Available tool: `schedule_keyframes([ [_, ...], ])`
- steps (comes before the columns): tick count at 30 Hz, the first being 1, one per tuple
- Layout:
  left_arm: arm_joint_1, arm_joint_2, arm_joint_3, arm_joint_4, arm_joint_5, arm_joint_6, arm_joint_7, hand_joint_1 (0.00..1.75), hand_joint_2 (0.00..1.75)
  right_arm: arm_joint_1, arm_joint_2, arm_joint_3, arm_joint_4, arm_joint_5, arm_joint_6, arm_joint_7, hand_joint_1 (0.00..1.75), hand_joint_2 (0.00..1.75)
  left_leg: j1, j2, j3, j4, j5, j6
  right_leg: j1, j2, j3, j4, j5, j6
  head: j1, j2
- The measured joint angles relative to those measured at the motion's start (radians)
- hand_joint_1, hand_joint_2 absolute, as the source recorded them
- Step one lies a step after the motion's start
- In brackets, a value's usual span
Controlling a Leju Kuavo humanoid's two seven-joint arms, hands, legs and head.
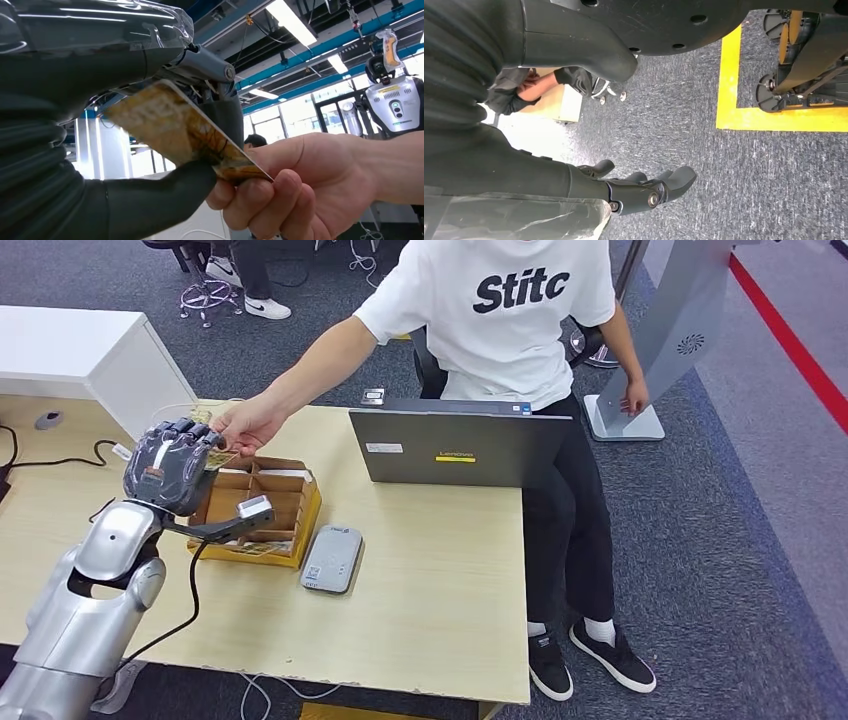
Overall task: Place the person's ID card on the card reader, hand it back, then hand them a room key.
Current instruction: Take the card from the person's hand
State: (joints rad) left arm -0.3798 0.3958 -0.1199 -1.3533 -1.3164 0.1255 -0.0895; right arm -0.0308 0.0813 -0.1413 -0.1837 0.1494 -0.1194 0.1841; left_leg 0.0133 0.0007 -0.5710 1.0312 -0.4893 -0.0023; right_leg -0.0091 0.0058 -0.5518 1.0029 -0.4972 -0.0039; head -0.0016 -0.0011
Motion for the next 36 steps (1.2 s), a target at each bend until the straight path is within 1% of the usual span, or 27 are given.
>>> schedule_keyframes([
  [9, -0.012, 0.012, -0.026, 0.015, 0.004, -0.001, 0.000, 1.75, 1.75, -0.001, 0.000, 0.007, 0.000, 0.003, 0.000, 0.000, 0.00, 1.75, 0.000, 0.000, 0.000, 0.000, 0.000, 0.000, 0.000, 0.000, 0.000, 0.000, 0.000, 0.000, 0.000, 0.000],
  [12, -0.004, 0.009, -0.043, 0.016, 0.039, -0.008, -0.028, 1.75, 1.75, -0.002, 0.000, 0.007, 0.001, 0.006, 0.001, -0.001, 0.00, 1.75, 0.000, 0.000, 0.000, 0.000, 0.000, 0.000, 0.000, 0.000, 0.000, 0.000, 0.000, 0.000, 0.000, 0.000],
  [18, 0.027, -0.005, -0.097, 0.011, 0.078, -0.049, -0.070, 1.75, 1.75, -0.002, 0.000, 0.007, 0.001, 0.009, 0.004, 0.005, 0.00, 1.75, 0.000, 0.000, 0.000, 0.000, 0.000, 0.000, 0.000, 0.000, 0.000, 0.000, 0.000, 0.000, 0.000, 0.000],
  [28, 0.032, -0.026, -0.207, 0.011, 0.087, -0.088, -0.080, 1.75, 1.75, -0.003, 0.000, 0.007, 0.001, 0.018, 0.018, 0.005, 0.00, 1.75, 0.000, 0.000, 0.000, 0.000, 0.000, 0.000, 0.000, 0.000, 0.000, 0.000, 0.000, 0.000, 0.000, 0.000],
  [36, 0.032, -0.029, -0.244, 0.012, 0.082, -0.094, -0.076, 1.75, 1.75, -0.003, 0.000, 0.007, 0.001, 0.020, 0.018, 0.005, 0.00, 1.75, 0.000, 0.000, 0.000, 0.000, 0.000, 0.000, 0.000, 0.000, 0.000, 0.000, 0.000, 0.000, 0.000, 0.000],
])
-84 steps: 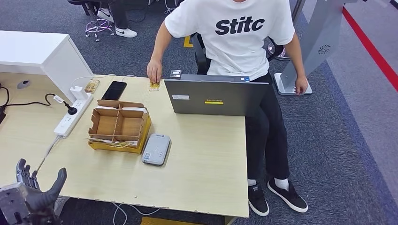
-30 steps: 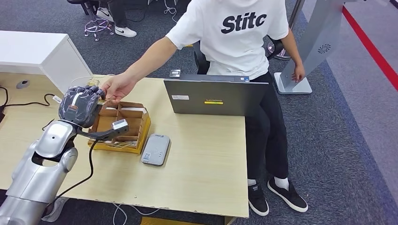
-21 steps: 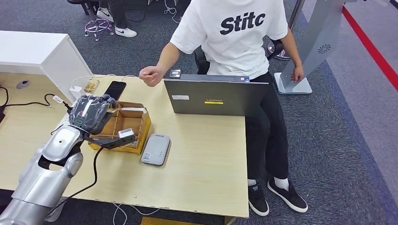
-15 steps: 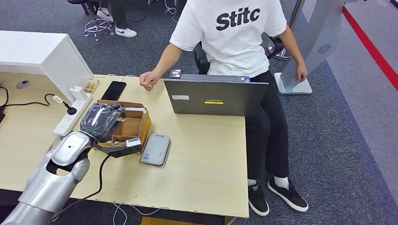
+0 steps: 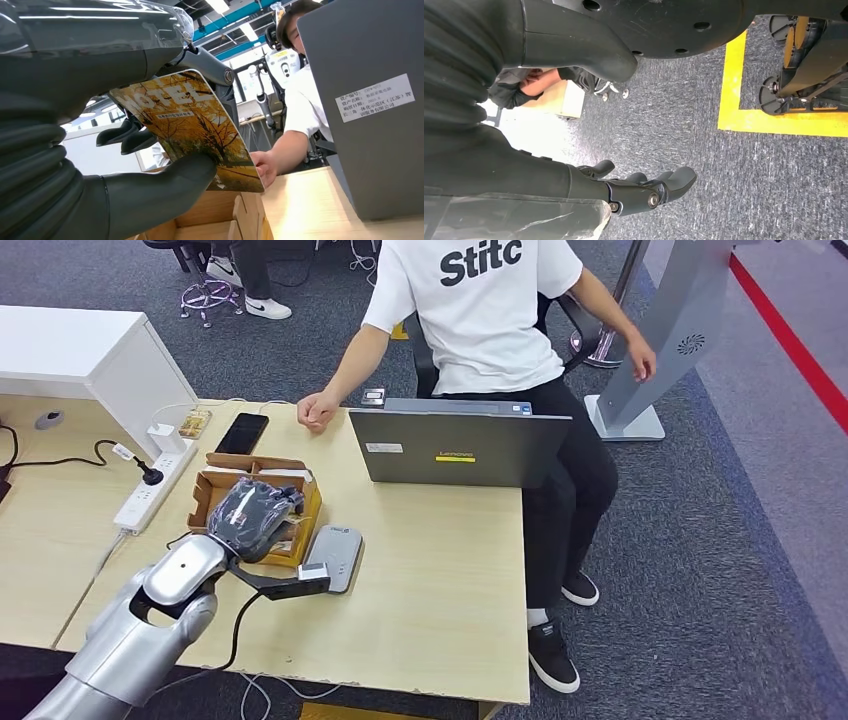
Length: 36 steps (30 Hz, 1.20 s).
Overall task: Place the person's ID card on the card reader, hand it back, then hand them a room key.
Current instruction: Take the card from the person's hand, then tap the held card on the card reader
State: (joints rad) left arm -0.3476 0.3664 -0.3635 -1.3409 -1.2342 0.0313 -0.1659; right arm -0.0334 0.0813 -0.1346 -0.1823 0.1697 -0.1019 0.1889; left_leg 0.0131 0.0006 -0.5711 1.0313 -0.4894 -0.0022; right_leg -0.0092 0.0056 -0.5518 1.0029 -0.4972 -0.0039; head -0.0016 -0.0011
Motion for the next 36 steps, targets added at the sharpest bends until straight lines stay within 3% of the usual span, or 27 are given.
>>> schedule_keyframes([
  [13, 0.000, -0.055, -0.102, 0.116, -0.100, 0.043, 0.045, 1.75, 1.75, -0.001, 0.000, 0.000, 0.000, 0.031, 0.003, 0.008, 0.00, 1.75, -0.001, 0.000, 0.000, 0.000, 0.000, 0.000, 0.000, 0.000, 0.000, 0.000, 0.000, 0.000, 0.000, 0.000],
  [23, -0.001, -0.066, -0.115, 0.137, -0.103, 0.044, 0.047, 1.75, 1.75, -0.001, 0.000, 0.000, 0.000, 0.032, 0.003, 0.008, 0.00, 1.75, -0.001, 0.000, 0.000, 0.000, 0.000, 0.000, 0.000, 0.000, 0.000, 0.000, 0.000, 0.000, 0.000, 0.000],
  [29, -0.005, -0.136, -0.169, 0.248, -0.157, 0.106, 0.070, 1.75, 1.75, -0.002, 0.000, 0.003, 0.000, 0.053, 0.006, 0.012, 0.00, 1.75, -0.001, 0.000, 0.000, 0.000, 0.000, 0.000, 0.000, 0.000, 0.000, 0.000, 0.000, 0.000, 0.000, 0.000],
  [36, -0.010, -0.153, -0.187, 0.290, -0.156, 0.090, 0.071, 1.75, 1.75, -0.002, 0.000, 0.004, 0.000, 0.064, 0.017, 0.016, 0.00, 1.75, 0.000, 0.000, 0.000, 0.000, 0.000, 0.000, 0.000, 0.000, 0.000, 0.000, 0.000, 0.000, 0.000, 0.000],
])
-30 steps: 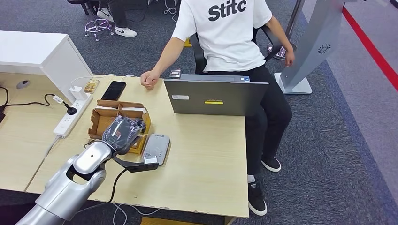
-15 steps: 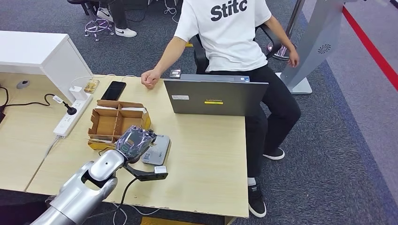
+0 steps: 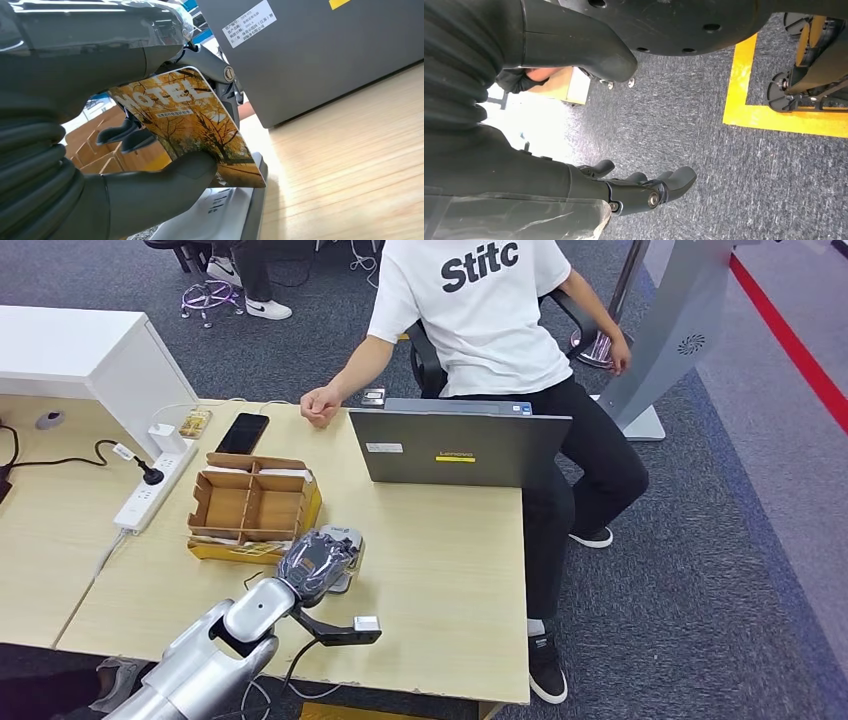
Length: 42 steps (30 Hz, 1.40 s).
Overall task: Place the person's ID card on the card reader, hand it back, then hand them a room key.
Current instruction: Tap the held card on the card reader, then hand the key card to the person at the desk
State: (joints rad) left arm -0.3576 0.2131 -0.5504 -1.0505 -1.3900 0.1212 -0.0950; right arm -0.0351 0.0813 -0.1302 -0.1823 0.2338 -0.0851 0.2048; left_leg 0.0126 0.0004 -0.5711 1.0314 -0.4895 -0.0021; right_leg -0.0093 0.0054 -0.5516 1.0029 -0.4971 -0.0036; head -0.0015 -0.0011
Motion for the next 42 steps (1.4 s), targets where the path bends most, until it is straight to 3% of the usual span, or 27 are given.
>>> schedule_keyframes([
  [15, -0.017, -0.012, -0.005, 0.035, 0.002, -0.002, -0.001, 1.75, 1.75, 0.000, 0.000, 0.004, 0.000, 0.007, 0.000, 0.002, 0.00, 1.75, 0.000, 0.000, 0.001, 0.000, 0.000, 0.000, 0.000, 0.000, 0.001, 0.000, 0.000, 0.000, 0.000, 0.000],
  [25, -0.032, 0.002, 0.000, -0.005, 0.055, 0.059, 0.009, 1.75, 1.75, 0.001, 0.000, 0.005, 0.002, 0.008, 0.000, -0.005, 0.00, 1.75, 0.000, 0.000, 0.001, 0.000, 0.001, 0.000, 0.000, -0.001, 0.001, 0.000, 0.000, 0.000, 0.000, 0.000],
  [35, -0.062, 0.055, 0.185, -0.196, 0.177, 0.149, -0.017, 1.75, 1.75, 0.002, 0.000, 0.003, 0.004, 0.018, -0.001, -0.014, 0.00, 1.75, 0.000, 0.000, 0.000, 0.000, 0.001, 0.000, 0.000, 0.000, 0.001, 0.001, 0.000, 0.000, 0.000, 0.000],
  [42, -0.052, 0.066, 0.260, -0.246, 0.184, 0.185, -0.032, 1.75, 1.75, 0.002, 0.000, 0.003, 0.004, 0.021, -0.002, -0.014, 0.00, 1.75, 0.000, 0.000, 0.000, 0.000, 0.001, 0.000, 0.000, -0.001, 0.001, 0.001, 0.000, 0.000, 0.000, 0.000],
])
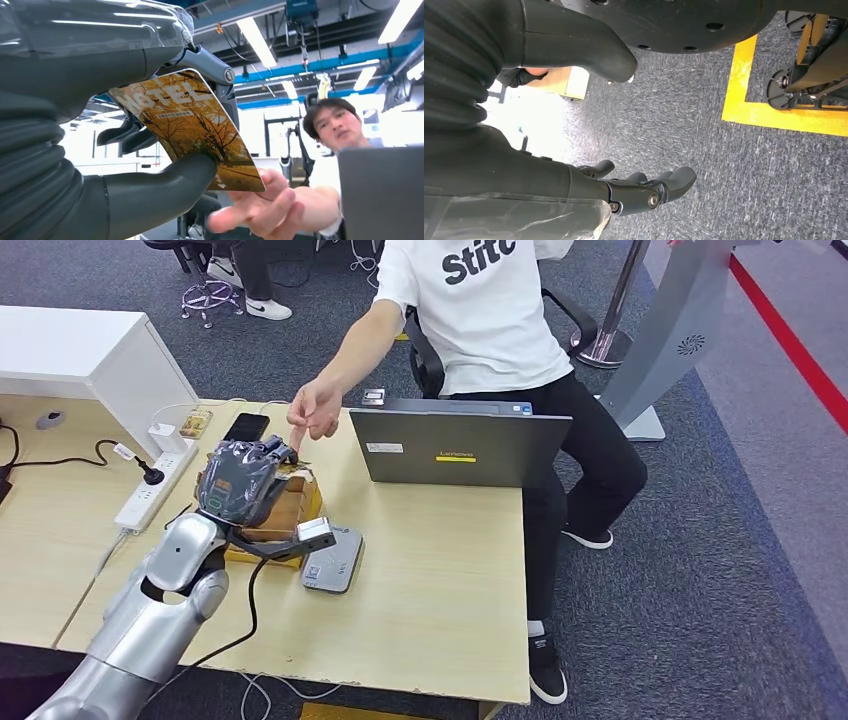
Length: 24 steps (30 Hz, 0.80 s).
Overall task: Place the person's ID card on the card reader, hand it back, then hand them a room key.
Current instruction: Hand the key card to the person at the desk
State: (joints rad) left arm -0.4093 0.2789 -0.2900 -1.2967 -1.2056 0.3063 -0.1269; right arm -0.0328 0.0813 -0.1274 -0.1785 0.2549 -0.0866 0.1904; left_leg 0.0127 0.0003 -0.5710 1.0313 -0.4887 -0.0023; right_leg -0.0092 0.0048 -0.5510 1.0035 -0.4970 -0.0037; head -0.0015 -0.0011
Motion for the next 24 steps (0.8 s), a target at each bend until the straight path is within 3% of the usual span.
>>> schedule_keyframes([
  [10, 0.039, 0.004, 0.057, -0.064, 0.012, 0.088, -0.022, 1.75, 1.75, 0.000, 0.000, -0.001, 0.000, 0.006, 0.000, -0.002, 0.00, 1.75, 0.000, 0.000, 0.000, 0.000, 0.000, 0.000, 0.000, 0.000, 0.000, 0.000, 0.000, 0.000, 0.000, 0.000],
  [24, 0.048, 0.004, 0.081, -0.086, 0.015, 0.095, -0.023, 1.75, 1.75, 0.000, 0.000, -0.001, 0.000, 0.008, 0.000, -0.002, 0.00, 1.75, 0.000, 0.000, -0.001, 0.000, 0.000, 0.000, 0.000, 0.001, -0.001, 0.000, 0.000, 0.000, 0.000, 0.000],
])
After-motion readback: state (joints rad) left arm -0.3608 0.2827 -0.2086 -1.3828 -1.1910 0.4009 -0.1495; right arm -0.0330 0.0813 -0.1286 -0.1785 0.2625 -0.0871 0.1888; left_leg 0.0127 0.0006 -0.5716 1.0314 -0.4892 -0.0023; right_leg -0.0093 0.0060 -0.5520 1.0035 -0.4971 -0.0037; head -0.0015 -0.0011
